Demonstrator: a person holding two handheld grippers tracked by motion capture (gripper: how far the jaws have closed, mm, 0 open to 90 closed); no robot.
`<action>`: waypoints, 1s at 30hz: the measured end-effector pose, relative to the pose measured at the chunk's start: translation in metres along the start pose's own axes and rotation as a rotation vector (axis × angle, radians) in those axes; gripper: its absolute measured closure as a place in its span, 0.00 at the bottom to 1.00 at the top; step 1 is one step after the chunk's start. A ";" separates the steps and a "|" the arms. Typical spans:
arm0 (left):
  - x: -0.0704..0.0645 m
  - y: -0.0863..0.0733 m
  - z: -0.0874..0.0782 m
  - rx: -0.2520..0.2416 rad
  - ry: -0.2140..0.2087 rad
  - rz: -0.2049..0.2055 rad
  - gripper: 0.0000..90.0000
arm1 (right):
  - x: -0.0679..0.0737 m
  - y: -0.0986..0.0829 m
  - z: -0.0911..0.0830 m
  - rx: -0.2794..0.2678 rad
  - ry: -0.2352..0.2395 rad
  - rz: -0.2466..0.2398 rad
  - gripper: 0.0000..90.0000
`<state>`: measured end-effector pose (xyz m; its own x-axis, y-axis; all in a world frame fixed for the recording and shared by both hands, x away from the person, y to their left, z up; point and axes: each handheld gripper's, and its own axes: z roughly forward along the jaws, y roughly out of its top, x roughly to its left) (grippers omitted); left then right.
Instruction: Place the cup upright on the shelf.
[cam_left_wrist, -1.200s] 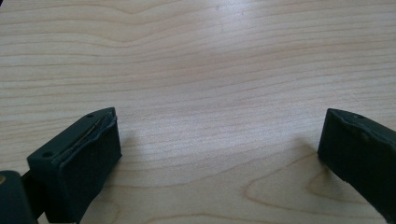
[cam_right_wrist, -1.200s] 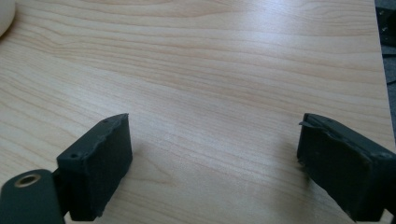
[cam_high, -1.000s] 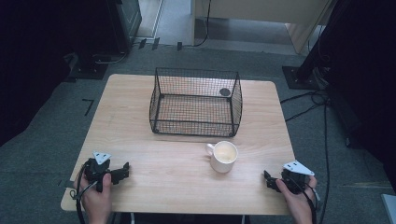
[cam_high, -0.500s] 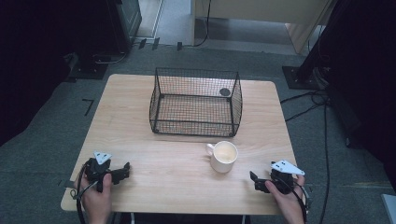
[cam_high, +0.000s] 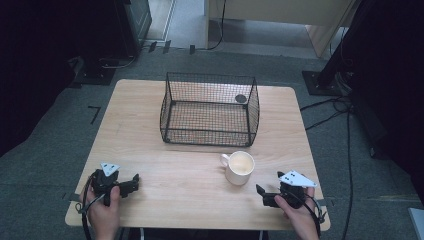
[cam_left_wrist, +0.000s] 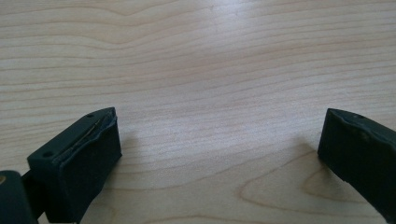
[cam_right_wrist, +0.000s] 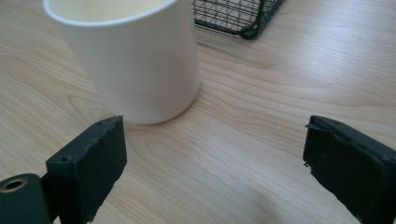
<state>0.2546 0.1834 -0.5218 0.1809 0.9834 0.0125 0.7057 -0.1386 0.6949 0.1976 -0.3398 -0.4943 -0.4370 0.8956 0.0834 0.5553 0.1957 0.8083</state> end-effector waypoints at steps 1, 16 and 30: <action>0.000 0.000 0.000 0.001 -0.001 0.002 0.00 | 0.002 0.000 0.000 -0.003 0.001 -0.003 0.06; 0.000 0.000 0.000 0.001 -0.002 0.004 0.00 | 0.030 0.020 0.012 0.012 0.046 -0.047 0.00; 0.000 0.000 0.000 0.001 -0.002 0.003 0.00 | 0.039 0.038 0.030 0.011 0.038 -0.090 0.00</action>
<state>0.2546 0.1833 -0.5217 0.1840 0.9828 0.0132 0.7057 -0.1415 0.6942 0.2226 -0.2852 -0.4774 -0.5119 0.8584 0.0324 0.5199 0.2796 0.8071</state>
